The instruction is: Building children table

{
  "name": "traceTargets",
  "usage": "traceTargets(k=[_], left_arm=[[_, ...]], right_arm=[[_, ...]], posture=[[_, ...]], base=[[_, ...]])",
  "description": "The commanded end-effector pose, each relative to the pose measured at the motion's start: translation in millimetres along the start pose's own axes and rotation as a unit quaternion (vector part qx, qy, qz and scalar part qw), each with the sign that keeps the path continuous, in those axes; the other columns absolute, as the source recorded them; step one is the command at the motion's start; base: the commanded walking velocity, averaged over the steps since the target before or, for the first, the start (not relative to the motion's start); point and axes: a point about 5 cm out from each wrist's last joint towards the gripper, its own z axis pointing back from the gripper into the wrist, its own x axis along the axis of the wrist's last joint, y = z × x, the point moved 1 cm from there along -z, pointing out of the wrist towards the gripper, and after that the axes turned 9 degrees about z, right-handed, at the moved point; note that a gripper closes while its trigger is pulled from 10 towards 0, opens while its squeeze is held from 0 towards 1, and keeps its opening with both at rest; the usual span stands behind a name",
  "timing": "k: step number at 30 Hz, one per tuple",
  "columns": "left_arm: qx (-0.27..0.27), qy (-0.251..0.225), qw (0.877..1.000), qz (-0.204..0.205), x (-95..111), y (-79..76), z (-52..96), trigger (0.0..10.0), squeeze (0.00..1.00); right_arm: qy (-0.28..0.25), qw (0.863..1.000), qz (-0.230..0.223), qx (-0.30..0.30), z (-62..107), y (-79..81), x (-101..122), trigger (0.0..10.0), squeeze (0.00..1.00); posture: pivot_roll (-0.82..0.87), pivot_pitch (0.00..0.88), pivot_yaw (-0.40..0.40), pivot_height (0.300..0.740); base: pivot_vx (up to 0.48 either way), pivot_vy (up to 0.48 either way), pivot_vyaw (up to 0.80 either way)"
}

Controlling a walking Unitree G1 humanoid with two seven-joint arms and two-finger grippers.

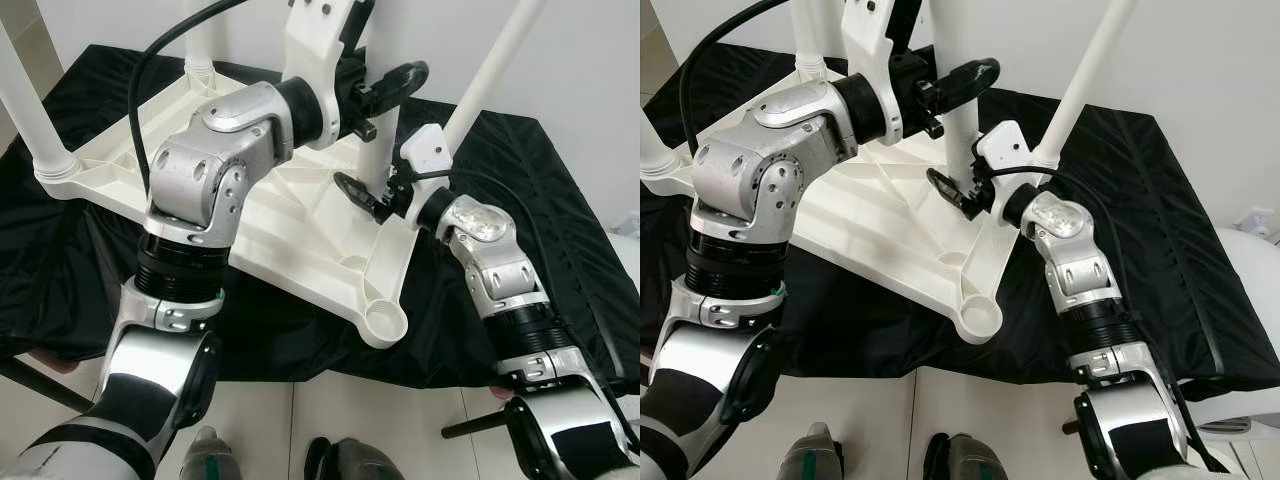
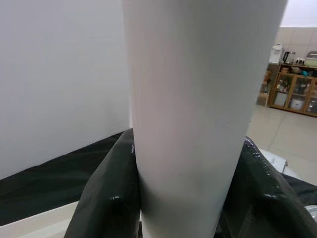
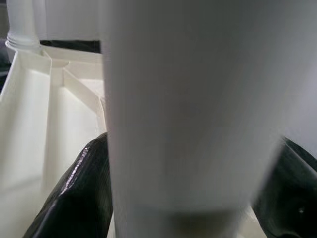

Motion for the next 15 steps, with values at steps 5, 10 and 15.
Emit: traceTargets(k=[5, 10, 15], left_arm=[[-0.012, -0.010, 1.000, -0.015, 3.0, -8.8, -3.1, 10.0, 0.00], [-0.012, -0.012, 1.000, -0.017, 3.5, -9.4, -3.4, 10.0, 0.00], [-0.011, -0.014, 1.000, -0.022, 4.5, -9.6, -3.3, 10.0, 0.00]], right_arm=[[-0.006, 0.999, -0.039, -0.021, -3.2, -5.9, 5.1, 10.0, 0.00], [-0.006, 0.998, -0.059, -0.029, -5.3, -5.8, 4.3, 10.0, 0.00], [-0.003, 0.997, -0.072, -0.037, -5.9, -6.3, 3.8, 3.5, 0.00]], posture=[[0.06, 0.036, -0.130, 0.740], [0.06, 0.036, -0.131, 0.740], [0.06, 0.039, -0.131, 0.740]], base=[[0.000, 0.000, 0.00], [0.000, 0.000, 0.00], [0.000, 0.000, 0.00]])
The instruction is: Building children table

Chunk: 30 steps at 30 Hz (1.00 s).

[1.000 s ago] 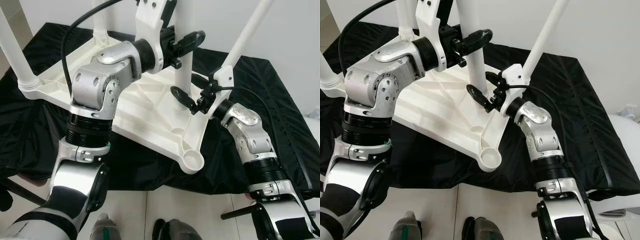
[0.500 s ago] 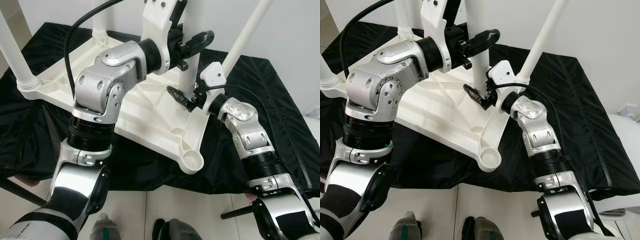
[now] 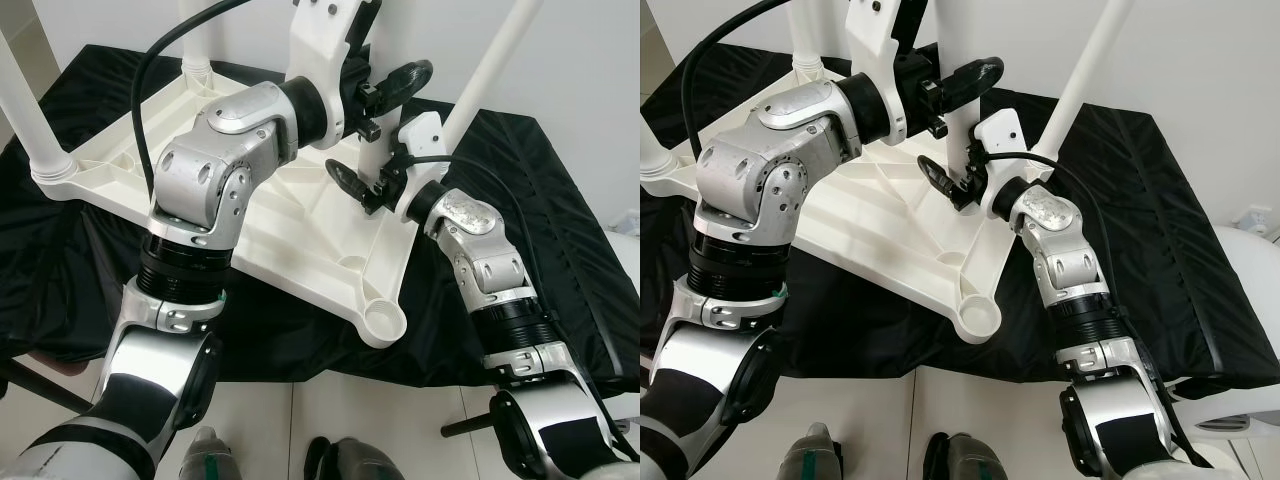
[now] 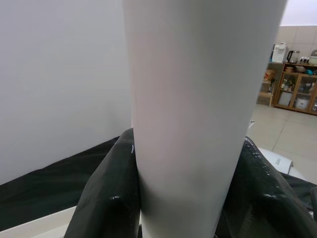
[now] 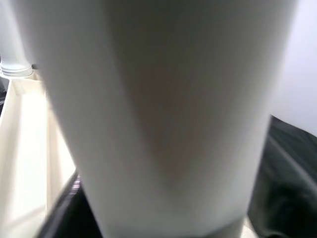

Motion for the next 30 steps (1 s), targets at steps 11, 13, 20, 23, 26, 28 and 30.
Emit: traceTargets(k=[11, 13, 20, 23, 26, 28, 30], left_arm=[[-0.016, -0.007, 1.000, -0.017, 3, -8.9, -1.6, 10.0, 0.00], [-0.017, -0.007, 1.000, -0.018, 3, -9.3, -1.7, 10.0, 0.00], [-0.036, -0.018, 0.999, 0.028, 1, -14.4, -0.2, 10.0, 1.00], [-0.044, -0.023, 0.997, 0.051, 1, -16.6, 0.9, 10.0, 1.00], [-0.038, -0.044, 0.994, 0.089, 1, -17.3, 3.2, 10.0, 1.00], [-0.033, -0.053, 0.993, 0.098, 2, -17.0, 4.2, 10.0, 1.00], [-0.018, -0.082, 0.988, 0.129, 7, -12.2, 7.5, 10.0, 0.00]], right_arm=[[-0.009, 1.000, -0.010, -0.023, -1.2, -8.8, 8, 0.0, 0.00], [-0.012, 1.000, -0.013, -0.024, -1.2, -9.0, 9, 0.0, 0.00], [-0.012, 0.998, -0.043, -0.053, -0.7, -10.9, 6, 10.0, 0.00], [-0.007, 0.995, -0.060, -0.078, -0.1, -13.1, 2, 10.0, 0.00], [0.009, 0.988, -0.085, -0.131, 1.6, -19.4, -5, 10.0, 0.00], [0.012, 0.985, -0.090, -0.145, 2.2, -21.2, -7, 10.0, 0.00], [0.012, 0.982, -0.101, -0.160, 3.7, -23.7, -8, 10.0, 0.00]], posture=[[0.06, 0.046, -0.132, 0.740], [0.06, 0.047, -0.132, 0.740], [0.06, 0.039, -0.127, 0.740], [0.06, 0.037, -0.125, 0.740], [0.07, 0.037, -0.120, 0.740], [0.07, 0.036, -0.119, 0.740], [0.07, 0.036, -0.115, 0.740]], base=[[0.000, 0.000, 0.00], [0.000, 0.000, 0.00], [0.000, 0.000, 0.00], [0.000, 0.000, 0.00], [0.000, 0.000, 0.00], [0.000, 0.000, 0.00], [0.000, 0.000, 0.00]])
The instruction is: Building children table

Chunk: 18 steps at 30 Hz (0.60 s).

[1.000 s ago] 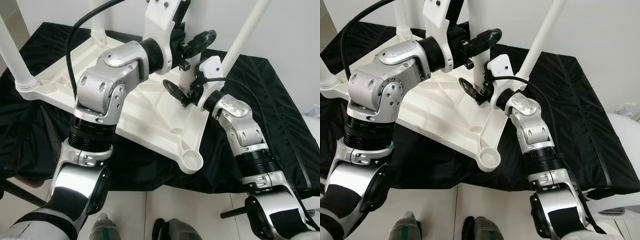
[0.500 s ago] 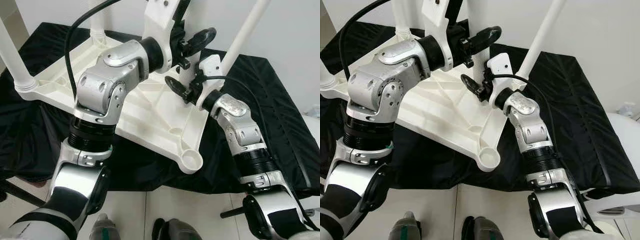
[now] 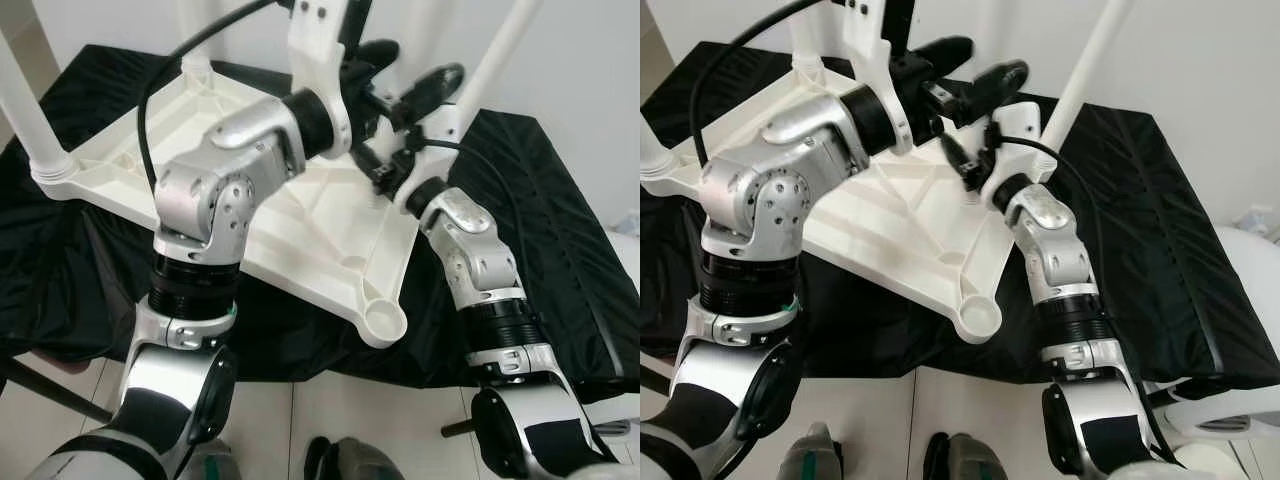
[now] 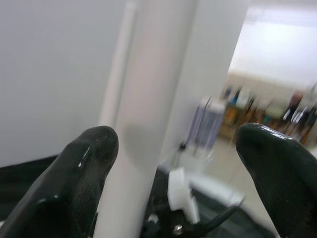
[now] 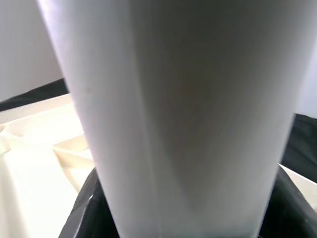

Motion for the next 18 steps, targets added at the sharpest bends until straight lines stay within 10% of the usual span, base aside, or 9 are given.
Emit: traceTargets(k=[1, 10, 18], left_arm=[[0.010, -0.015, 1.000, 0.012, 4, -1.5, 0.2, 10.0, 0.00], [0.095, -0.078, 0.992, 0.041, 14, 23.3, 21.4, 10.0, 0.00], [0.161, 0.024, 0.984, -0.074, -42, 31.3, 45.3, 10.0, 0.00]], right_arm=[[-0.001, 1.000, -0.011, -0.016, -0.5, -5.4, 1, 10.0, 0.00], [0.003, 0.997, -0.045, -0.060, 4.8, -18.1, -4, 10.0, 0.00], [-0.032, 0.995, -0.049, -0.076, 15.5, -27.9, 1, 10.0, 0.00]], posture=[[0.07, 0.036, -0.115, 0.740], [0.07, 0.038, -0.115, 0.740], [0.08, 0.054, -0.121, 0.740]], base=[[0.000, 0.000, 0.00], [0.000, 0.000, 0.00], [0.000, 0.000, 0.00]])
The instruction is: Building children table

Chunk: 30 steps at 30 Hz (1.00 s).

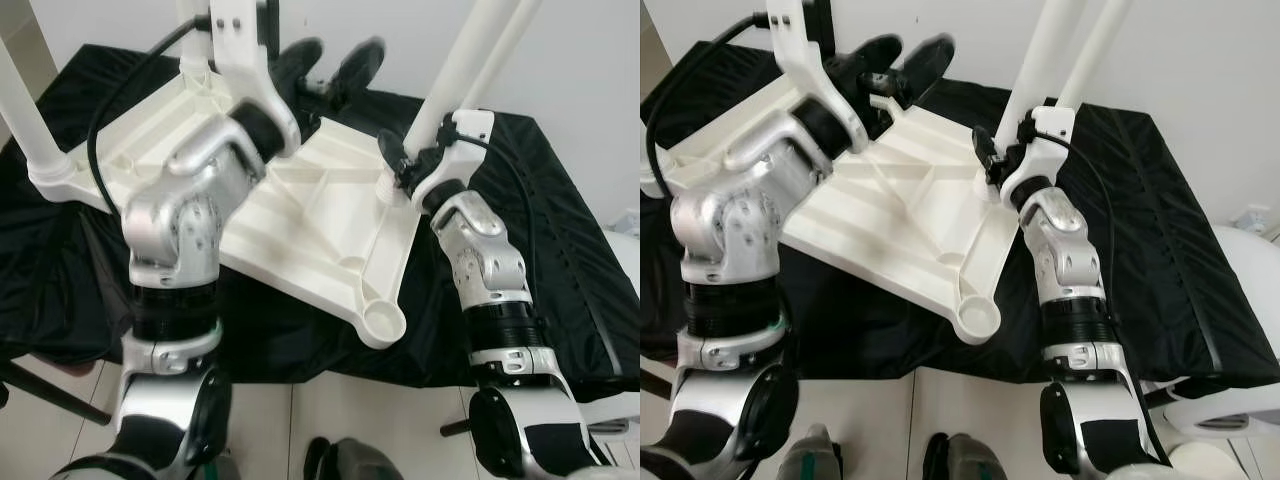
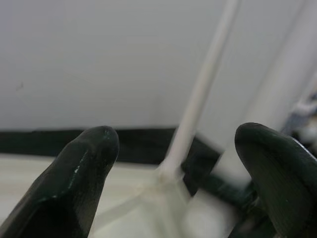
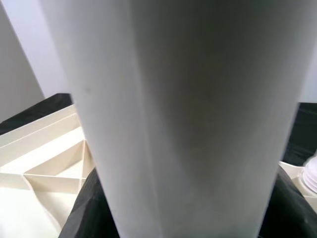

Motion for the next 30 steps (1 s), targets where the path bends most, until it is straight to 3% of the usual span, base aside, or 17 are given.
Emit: traceTargets(k=[1, 2, 3, 4, 8, 11, 14, 22, 24, 30], left_arm=[[-0.016, 0.017, 0.999, -0.030, -9, -7.8, -0.9, 10.0, 0.00], [-0.011, 0.034, 0.998, -0.060, -20, -5.8, 3.9, 10.0, 0.00], [-0.011, 0.034, 0.998, -0.060, -20, -5.8, 3.9, 10.0, 0.00], [-0.019, 0.056, 0.993, -0.100, -31, -4.9, 8.4, 10.0, 0.00], [-0.060, 0.090, 0.984, -0.143, -50, -6.8, 17.3, 10.0, 0.00], [-0.085, 0.111, 0.979, -0.145, -60, -8.6, 21.4, 10.0, 0.00], [-0.131, 0.142, 0.965, -0.176, -77, -14.9, 28.6, 10.0, 0.00], [-0.149, 0.161, 0.956, -0.194, -90, -14.2, 33.6, 10.0, 0.00], [-0.177, 0.172, 0.943, -0.221, -95, -15.6, 41.7, 10.0, 0.00], [-0.208, 0.208, 0.927, -0.233, -107, -12.7, 55.6, 10.0, 0.00]], right_arm=[[-0.026, 1.000, 0.002, -0.014, 3.6, -9.7, 9, 10.0, 0.00], [-0.035, 0.999, -0.001, -0.018, 4.7, -12.1, 12, 10.0, 0.00], [-0.035, 0.999, -0.001, -0.018, 4.7, -12.1, 12, 10.0, 0.00], [-0.040, 0.999, -0.002, -0.021, 5.1, -14.0, 13, 10.0, 0.00], [-0.043, 0.999, -0.002, -0.024, 4.8, -17.3, 15, 10.0, 0.00], [-0.044, 0.999, 0.000, -0.025, 4.6, -18.8, 16, 10.0, 0.00], [-0.047, 0.999, 0.004, -0.026, 4.6, -22.4, 18, 10.0, 0.00], [-0.048, 0.998, 0.014, -0.027, 10.0, -26.4, 18, 10.0, 0.00], [-0.042, 0.998, 0.019, -0.029, 14.2, -28.7, 14, 10.0, 0.00], [-0.036, 0.998, 0.026, -0.034, 18.7, -33.5, 11, 10.0, 0.00]], posture=[[0.08, 0.054, -0.121, 0.740], [0.08, 0.054, -0.123, 0.740], [0.08, 0.054, -0.123, 0.740], [0.08, 0.054, -0.124, 0.740], [0.08, 0.055, -0.126, 0.740], [0.08, 0.055, -0.126, 0.740], [0.07, 0.056, -0.126, 0.740], [0.07, 0.059, -0.120, 0.740], [0.07, 0.060, -0.120, 0.740], [0.06, 0.066, -0.120, 0.740]], base=[[0.000, 0.000, 0.00], [0.000, 0.000, 0.00], [0.000, 0.000, 0.00], [0.000, 0.000, 0.00], [0.000, 0.000, 0.00], [0.000, 0.000, 0.00], [0.000, 0.000, 0.00], [0.000, 0.000, 0.00], [0.000, 0.000, 0.00], [0.000, 0.000, 0.00]])
